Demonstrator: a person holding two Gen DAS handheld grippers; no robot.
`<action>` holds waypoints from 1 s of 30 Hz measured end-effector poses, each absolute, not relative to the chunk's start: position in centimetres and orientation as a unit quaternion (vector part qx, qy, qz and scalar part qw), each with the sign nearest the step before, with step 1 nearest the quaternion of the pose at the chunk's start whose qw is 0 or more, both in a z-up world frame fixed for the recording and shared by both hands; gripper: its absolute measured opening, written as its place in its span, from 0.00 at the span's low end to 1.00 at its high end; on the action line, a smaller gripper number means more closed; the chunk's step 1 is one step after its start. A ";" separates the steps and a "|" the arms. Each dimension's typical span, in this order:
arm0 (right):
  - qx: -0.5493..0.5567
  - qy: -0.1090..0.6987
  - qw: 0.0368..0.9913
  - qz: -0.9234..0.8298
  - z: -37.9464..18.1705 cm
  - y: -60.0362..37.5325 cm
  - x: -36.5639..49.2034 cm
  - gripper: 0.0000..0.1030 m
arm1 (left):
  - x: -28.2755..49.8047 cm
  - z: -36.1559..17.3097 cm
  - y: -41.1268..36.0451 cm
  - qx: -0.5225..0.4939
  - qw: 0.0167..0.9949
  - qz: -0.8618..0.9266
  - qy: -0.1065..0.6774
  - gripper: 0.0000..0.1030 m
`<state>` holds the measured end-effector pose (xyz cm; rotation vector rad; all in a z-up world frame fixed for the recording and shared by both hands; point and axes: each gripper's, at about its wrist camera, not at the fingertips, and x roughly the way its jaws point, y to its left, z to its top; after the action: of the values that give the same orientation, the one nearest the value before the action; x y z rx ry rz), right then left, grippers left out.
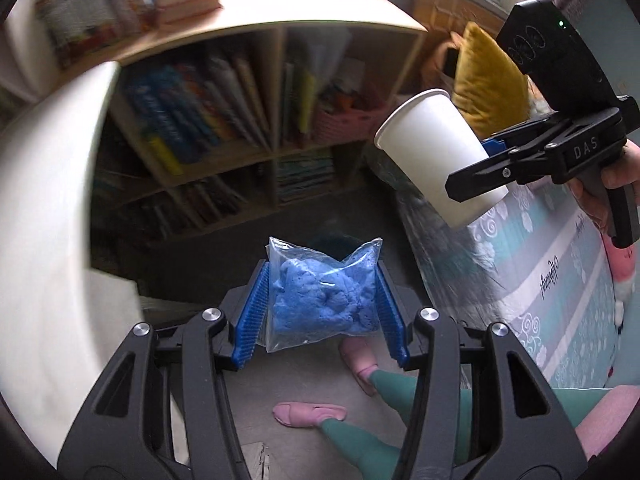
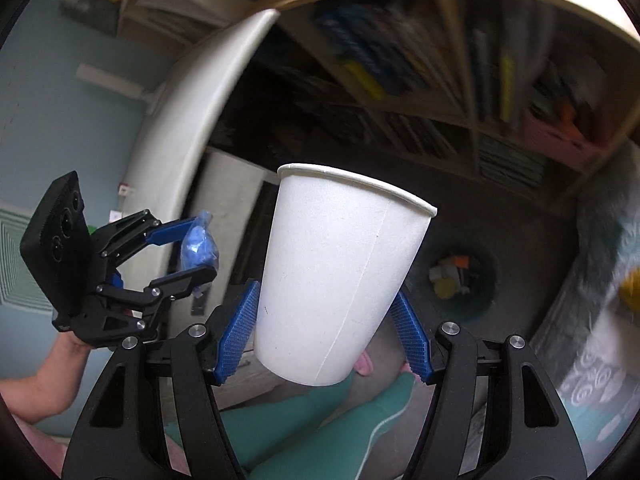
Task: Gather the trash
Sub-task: 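Carry the blue bag and the paper cup over the teal bin, then open both tools over the bin to drop the bag and cup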
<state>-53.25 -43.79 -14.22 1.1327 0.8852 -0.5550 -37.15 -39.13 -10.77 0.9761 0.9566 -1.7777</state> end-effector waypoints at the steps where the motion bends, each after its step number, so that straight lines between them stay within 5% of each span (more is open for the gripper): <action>1: 0.517 0.399 0.713 -0.255 -14.7 -43.8 -54.2 0.64 | -38.1 -11.3 -39.4 0.396 0.428 -0.714 0.387 0.47; 30: 0.626 0.412 0.614 -0.248 -33.5 -43.9 -60.8 0.64 | -46.9 -29.7 -43.2 0.454 0.317 -0.669 0.495 0.47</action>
<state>-60.82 -43.93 -33.48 1.4427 0.9492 -0.5716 -46.88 -43.24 -29.71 1.1957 1.3028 -1.7610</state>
